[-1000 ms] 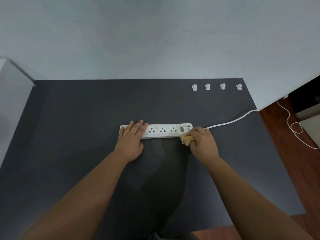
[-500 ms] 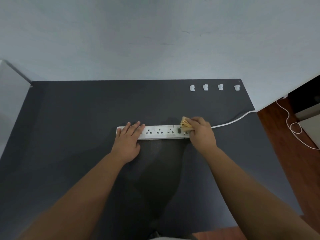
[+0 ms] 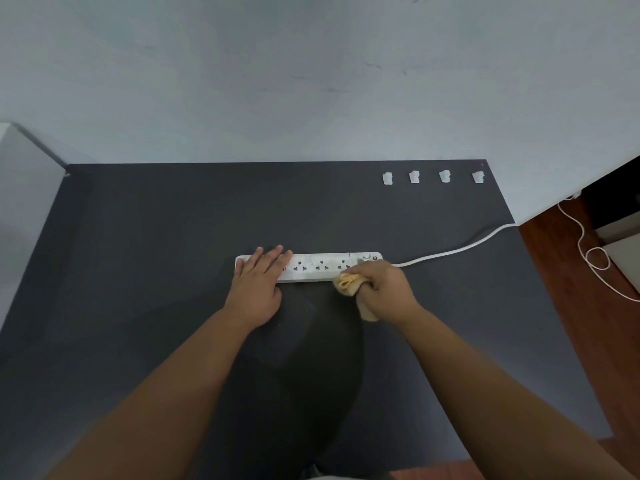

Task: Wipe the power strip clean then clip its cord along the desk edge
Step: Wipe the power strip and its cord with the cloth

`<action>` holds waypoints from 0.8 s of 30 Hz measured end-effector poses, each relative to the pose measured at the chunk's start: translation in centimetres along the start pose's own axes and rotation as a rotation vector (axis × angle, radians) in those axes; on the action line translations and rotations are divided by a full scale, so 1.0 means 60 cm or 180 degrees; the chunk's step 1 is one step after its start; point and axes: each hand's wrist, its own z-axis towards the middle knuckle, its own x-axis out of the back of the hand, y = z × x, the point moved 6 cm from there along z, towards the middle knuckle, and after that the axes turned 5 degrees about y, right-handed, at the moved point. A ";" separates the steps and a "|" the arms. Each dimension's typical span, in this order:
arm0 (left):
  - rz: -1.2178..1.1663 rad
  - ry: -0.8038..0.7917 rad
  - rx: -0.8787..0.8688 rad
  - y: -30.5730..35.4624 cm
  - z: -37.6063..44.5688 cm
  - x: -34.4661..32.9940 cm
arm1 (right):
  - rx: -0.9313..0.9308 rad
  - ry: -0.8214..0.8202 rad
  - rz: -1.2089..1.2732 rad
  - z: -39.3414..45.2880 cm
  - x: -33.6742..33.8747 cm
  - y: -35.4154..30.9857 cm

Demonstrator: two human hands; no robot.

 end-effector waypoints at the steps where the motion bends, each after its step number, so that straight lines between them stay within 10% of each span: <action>1: 0.0012 -0.0013 0.0001 0.000 0.000 0.000 | -0.0289 0.0455 0.0125 0.001 0.022 0.016; 3: 0.0035 -0.0003 0.0000 0.001 -0.001 -0.002 | -0.0710 0.1185 -0.0090 -0.005 0.061 0.044; 8: 0.0026 0.0036 -0.0044 -0.001 -0.002 -0.003 | -0.0618 0.0339 -0.0041 -0.014 0.049 0.045; 12: 0.0082 0.0040 -0.0028 0.002 -0.004 -0.004 | -0.1471 0.1237 0.0461 0.003 0.093 0.077; 16: 0.0120 0.0007 -0.0039 0.001 -0.003 -0.004 | -0.0783 -0.0016 -0.0307 0.015 0.053 0.070; 24: 0.0175 0.0047 -0.0033 0.001 -0.002 -0.005 | -0.1028 0.0431 -0.0342 0.006 0.076 0.078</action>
